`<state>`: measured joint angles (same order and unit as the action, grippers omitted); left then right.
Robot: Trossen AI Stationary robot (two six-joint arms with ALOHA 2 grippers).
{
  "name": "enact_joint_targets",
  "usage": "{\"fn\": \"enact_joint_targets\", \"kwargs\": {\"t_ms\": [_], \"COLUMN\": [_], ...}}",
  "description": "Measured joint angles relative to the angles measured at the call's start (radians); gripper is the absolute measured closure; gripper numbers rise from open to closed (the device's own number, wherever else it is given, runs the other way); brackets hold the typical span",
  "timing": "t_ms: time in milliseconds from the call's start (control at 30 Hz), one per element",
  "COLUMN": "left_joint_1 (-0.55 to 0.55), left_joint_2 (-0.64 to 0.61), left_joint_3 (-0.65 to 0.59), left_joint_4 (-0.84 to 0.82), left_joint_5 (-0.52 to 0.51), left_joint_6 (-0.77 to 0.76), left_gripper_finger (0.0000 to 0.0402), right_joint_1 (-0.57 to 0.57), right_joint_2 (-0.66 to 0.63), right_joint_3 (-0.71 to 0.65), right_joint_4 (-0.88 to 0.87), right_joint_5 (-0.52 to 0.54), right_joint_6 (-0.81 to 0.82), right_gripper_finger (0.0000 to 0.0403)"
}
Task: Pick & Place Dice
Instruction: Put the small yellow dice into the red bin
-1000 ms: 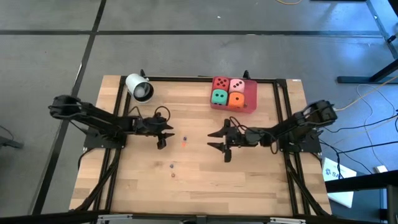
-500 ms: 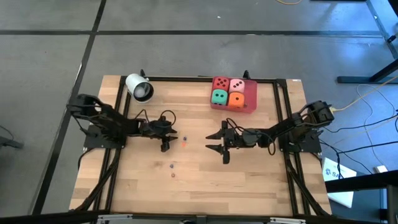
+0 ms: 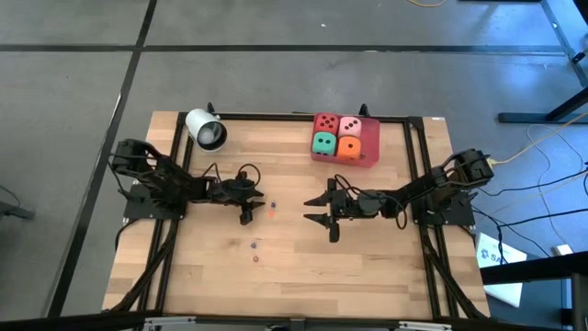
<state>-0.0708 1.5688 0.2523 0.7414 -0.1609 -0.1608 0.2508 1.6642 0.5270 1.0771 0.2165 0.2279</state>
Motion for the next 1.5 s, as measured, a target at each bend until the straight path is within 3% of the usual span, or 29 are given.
{"fn": "enact_joint_targets", "kwargs": {"t_ms": [1500], "left_joint_1": [0.0], "left_joint_2": [0.078], "left_joint_3": [0.012], "left_joint_4": [0.052], "left_joint_5": [0.006], "left_joint_6": [-0.061], "left_gripper_finger": [0.0264], "right_joint_1": [0.0], "right_joint_2": [0.0], "right_joint_3": [0.0], "right_joint_4": [0.0], "right_joint_5": [0.0], "right_joint_6": [-0.001], "right_gripper_finger": [0.0218]}}
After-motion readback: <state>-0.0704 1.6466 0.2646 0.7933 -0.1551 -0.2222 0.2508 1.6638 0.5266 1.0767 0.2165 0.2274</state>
